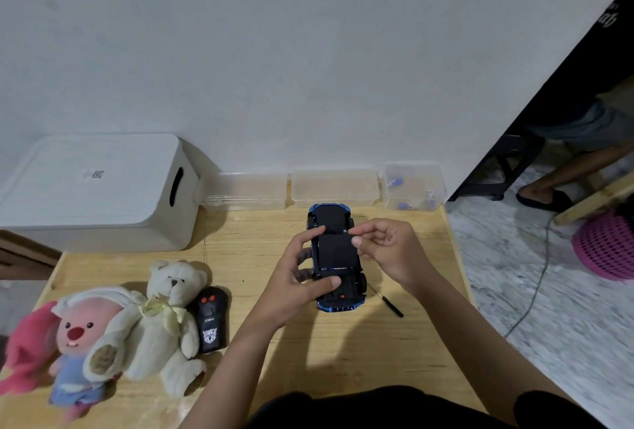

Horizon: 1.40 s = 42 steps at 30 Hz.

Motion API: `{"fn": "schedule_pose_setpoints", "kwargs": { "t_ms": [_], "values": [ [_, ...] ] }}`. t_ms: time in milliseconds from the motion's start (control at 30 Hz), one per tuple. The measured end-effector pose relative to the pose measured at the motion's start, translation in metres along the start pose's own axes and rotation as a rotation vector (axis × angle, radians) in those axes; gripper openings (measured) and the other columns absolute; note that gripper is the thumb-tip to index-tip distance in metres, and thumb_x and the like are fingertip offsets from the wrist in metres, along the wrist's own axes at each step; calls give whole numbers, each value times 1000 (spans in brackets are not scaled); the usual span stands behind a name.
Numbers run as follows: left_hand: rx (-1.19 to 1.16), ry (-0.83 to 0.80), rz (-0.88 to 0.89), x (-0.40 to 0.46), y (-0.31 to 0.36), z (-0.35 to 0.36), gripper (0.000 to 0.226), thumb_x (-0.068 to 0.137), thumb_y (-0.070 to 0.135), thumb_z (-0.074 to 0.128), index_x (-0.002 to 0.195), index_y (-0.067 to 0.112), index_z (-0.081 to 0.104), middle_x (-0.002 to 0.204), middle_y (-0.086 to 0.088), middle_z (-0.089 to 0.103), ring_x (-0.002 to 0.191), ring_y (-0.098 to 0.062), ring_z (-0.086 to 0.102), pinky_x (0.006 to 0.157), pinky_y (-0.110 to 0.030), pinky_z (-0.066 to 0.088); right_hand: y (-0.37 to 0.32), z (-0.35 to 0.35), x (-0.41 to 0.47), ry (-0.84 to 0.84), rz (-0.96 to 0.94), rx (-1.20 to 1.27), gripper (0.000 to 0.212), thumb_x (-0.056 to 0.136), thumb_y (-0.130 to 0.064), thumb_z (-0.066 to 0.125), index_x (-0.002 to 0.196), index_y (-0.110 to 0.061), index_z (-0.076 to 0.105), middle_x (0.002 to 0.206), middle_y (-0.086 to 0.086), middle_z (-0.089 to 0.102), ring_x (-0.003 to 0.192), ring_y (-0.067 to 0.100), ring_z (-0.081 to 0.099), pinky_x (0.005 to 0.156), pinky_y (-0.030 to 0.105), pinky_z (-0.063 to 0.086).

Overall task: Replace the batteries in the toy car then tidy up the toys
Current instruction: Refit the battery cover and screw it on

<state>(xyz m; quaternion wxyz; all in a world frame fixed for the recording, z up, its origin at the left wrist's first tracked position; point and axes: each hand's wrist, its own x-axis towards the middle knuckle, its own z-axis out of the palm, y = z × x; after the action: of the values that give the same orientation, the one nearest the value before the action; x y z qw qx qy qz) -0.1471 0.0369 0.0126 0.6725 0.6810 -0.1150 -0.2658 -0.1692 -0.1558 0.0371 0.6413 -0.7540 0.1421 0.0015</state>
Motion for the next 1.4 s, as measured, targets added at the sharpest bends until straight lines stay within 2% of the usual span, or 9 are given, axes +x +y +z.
{"fn": "schedule_pose_setpoints", "kwargs": {
  "t_ms": [233,367,467,567,667,767,1000,1167,1400],
  "values": [
    [6,-12,-12,-1,-2,-2,72,67,14,80,125,44,49,121,-2,59,107,-24,61,86,-41,56,1,2,-3,0,-4,-68,12,82,-1,68,88,-11,70,73,5,68,62,6,64,63,20,54],
    [14,-13,-15,-1,-3,-1,69,68,13,80,122,43,50,117,3,62,105,-23,62,87,-46,55,0,7,-6,69,-106,-265,12,81,-7,70,89,-16,72,77,-8,68,68,5,65,66,16,53],
    [13,3,-10,0,-5,-3,69,66,12,81,122,37,51,117,2,62,103,-19,62,89,-47,54,-1,12,-6,113,-158,-341,10,79,-11,72,88,-16,72,81,-15,61,69,12,64,65,19,53],
    [16,9,-10,-1,-5,-4,69,62,17,83,120,38,52,120,0,60,103,-20,62,89,-47,54,-2,12,-5,69,-109,-317,9,80,-11,72,83,-18,69,77,-9,63,67,15,63,62,18,51],
    [19,5,-15,-2,-5,-6,71,61,21,83,120,43,51,121,0,59,105,-26,62,89,-47,54,-6,8,-1,-13,-59,-231,14,80,-5,70,80,-17,64,69,-1,66,61,6,62,60,15,49],
    [25,-2,-16,-1,-3,-7,75,61,23,83,124,46,49,122,2,60,107,-23,61,91,-48,53,-8,5,1,-62,-16,-150,12,81,-1,69,82,-12,64,63,1,66,54,5,62,58,17,50],
    [32,-4,-20,0,1,-7,76,59,27,83,123,49,49,120,8,61,112,-24,59,94,-54,49,-8,5,2,-39,4,-113,11,81,-1,69,82,-12,65,65,4,68,55,7,62,58,19,51],
    [23,10,-13,0,3,-6,76,59,26,83,123,49,49,123,5,59,114,-27,58,92,-57,49,-7,9,1,-12,-47,-172,8,80,-3,70,86,-7,67,73,12,69,62,16,66,63,24,55],
    [17,29,0,0,6,-10,76,59,26,82,124,48,49,127,0,58,115,-29,57,92,-53,51,-10,11,2,37,-27,-75,8,82,0,68,89,0,65,70,8,67,54,3,63,56,16,51]
  ]
}}
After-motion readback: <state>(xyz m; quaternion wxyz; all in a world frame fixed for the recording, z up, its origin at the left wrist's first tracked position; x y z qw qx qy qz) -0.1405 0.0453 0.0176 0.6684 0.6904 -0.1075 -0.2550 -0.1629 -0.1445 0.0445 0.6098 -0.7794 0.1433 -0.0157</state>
